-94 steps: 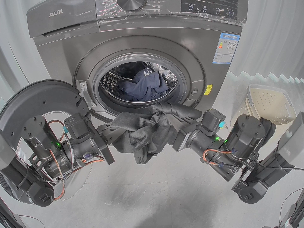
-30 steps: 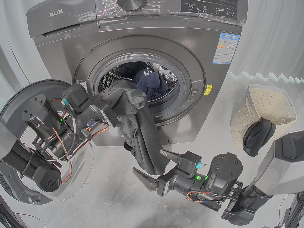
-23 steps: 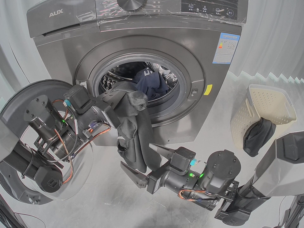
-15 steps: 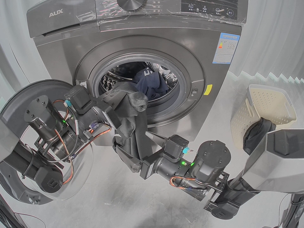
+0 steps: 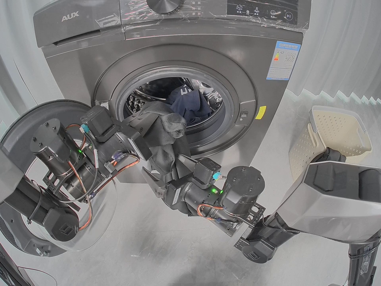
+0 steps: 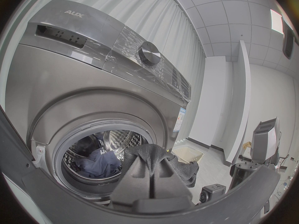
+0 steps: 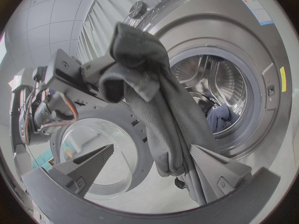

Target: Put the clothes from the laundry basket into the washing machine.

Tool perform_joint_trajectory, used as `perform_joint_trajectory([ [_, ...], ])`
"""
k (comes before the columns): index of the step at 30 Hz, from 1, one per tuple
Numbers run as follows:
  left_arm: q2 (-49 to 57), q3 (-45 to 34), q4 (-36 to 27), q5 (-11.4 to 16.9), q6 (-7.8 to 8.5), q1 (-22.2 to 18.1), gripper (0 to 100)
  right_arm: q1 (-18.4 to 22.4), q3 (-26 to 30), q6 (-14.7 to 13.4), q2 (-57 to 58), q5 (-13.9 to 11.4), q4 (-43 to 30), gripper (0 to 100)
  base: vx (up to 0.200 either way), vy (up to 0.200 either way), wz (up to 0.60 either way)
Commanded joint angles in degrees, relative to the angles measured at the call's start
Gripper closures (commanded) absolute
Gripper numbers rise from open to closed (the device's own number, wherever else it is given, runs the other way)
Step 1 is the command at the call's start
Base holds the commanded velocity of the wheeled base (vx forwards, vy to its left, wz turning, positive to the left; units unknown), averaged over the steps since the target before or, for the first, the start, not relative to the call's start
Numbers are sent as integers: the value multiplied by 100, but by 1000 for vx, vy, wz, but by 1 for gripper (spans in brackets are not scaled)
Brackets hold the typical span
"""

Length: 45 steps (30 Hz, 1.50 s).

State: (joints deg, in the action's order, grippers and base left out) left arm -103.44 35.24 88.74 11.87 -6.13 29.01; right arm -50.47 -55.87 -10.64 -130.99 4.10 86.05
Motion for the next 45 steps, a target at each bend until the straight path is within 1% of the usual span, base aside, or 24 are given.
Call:
perform_joint_trajectory([
  [1, 8, 9, 3, -1, -2, -1, 100, 11, -170, 10, -129, 12, -18, 0, 0, 0, 0],
  [5, 8, 9, 3, -1, -11, 8, 100, 20, -328, 10, -181, 30, -27, 0, 0, 0, 0],
  [9, 8, 0, 3, -1, -11, 34, 100, 99, -627, 27, -375, 56, -10, 0, 0, 0, 0],
  [10, 17, 0, 3, -1, -11, 34, 100, 99, -644, 27, -384, 56, -1, 100, 0, 0, 0],
  [13, 8, 0, 12, -1, -11, 34, 100, 125, -776, 45, -445, 56, 8, 100, 0, 0, 0],
  [19, -1, -9, 3, -1, -11, 25, 100, 143, -680, 45, -436, 65, 78, 100, 0, 0, 0],
  [21, -10, -17, 3, -1, -20, 25, 100, 134, -618, 45, -401, 74, 87, 100, 0, 0, 0],
  [25, -10, -79, 3, 17, -20, 17, 100, 28, -267, 45, -129, 83, 87, 100, 0, 0, 0],
  [26, -10, -105, 3, 34, -11, 17, 0, 11, -161, 45, -67, 83, 96, 100, 0, 0, 0],
  [29, -54, -141, 3, 61, -37, 8, 0, -112, 129, 45, 161, 91, 122, 100, 0, 0, 0],
  [32, -282, -114, 3, 8, -151, -19, 0, -218, 481, 45, 451, 91, 175, 100, 0, 0, 0],
  [34, -423, -123, 3, -1, -160, -36, 0, -279, 674, 45, 671, 109, 175, 100, 0, 0, 0],
  [35, -484, -114, 12, -10, -151, -54, 0, -288, 744, 36, 777, 206, 175, 100, 0, 0, 0],
  [36, -520, -114, 3, -18, -151, -54, 0, -288, 762, 27, 864, 329, 175, 100, 0, 0, 0],
  [38, -546, -105, 3, -62, -151, -54, 0, -262, 771, 10, 1040, 469, 166, 100, 0, 0, 0],
  [41, -537, -79, 3, -133, -160, -54, 0, -183, 779, -8, 1190, 522, 140, 100, 0, 0, 0],
  [42, -528, -70, 3, -168, -178, -80, 0, -95, 779, -17, 1304, 548, 113, 100, 0, 0, 0],
  [45, -528, -70, 12, -168, -169, -159, 0, 37, 779, -26, 1357, 601, 96, 100, 0, 0, 0],
])
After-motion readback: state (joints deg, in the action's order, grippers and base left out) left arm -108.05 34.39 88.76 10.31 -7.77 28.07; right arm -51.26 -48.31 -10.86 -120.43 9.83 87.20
